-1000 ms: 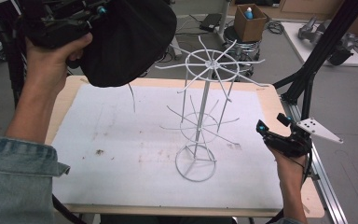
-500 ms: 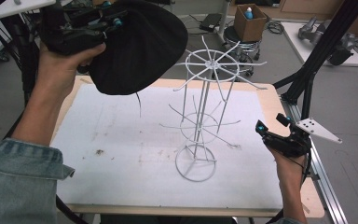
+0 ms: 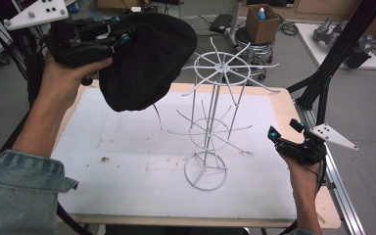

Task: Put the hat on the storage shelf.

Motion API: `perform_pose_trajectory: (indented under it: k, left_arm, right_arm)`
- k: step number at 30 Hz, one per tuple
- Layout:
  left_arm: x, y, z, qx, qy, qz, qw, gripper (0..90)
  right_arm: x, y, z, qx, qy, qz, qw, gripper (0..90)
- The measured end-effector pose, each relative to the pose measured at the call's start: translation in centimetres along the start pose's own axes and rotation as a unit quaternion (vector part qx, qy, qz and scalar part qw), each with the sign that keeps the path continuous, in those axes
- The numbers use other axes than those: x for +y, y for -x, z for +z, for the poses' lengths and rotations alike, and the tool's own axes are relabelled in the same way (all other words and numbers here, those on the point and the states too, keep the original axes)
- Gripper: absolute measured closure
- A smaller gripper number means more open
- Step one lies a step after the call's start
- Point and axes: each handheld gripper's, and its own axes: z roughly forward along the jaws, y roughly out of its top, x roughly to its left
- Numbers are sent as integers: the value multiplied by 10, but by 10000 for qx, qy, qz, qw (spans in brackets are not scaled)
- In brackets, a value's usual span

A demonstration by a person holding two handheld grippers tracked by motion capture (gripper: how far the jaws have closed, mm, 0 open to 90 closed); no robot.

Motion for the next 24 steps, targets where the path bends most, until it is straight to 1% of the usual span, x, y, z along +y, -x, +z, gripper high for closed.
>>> perform_pose_trajectory:
  k: [3,6,12,16,24]
  left_arm:
    - [-6,1,-1,-29,-2,-54,10000,683]
    - [-11,2,-2,8,-49,-84,10000,682]
    - [-22,4,-4,-4,-57,-137,9999,677]
    - [-30,6,-4,2,-81,-245,9997,668]
    - [-42,13,-2,2,-201,-238,9995,650]
  right_arm:
    - [0,0,0,7,-1,14,10000,131]
    - [0,0,0,11,-9,7,10000,131]
    - [0,0,1,15,-8,0,10000,131]
    - [-1,-1,1,16,-28,5,10000,130]
    - [-1,-1,2,26,-12,6,10000,131]
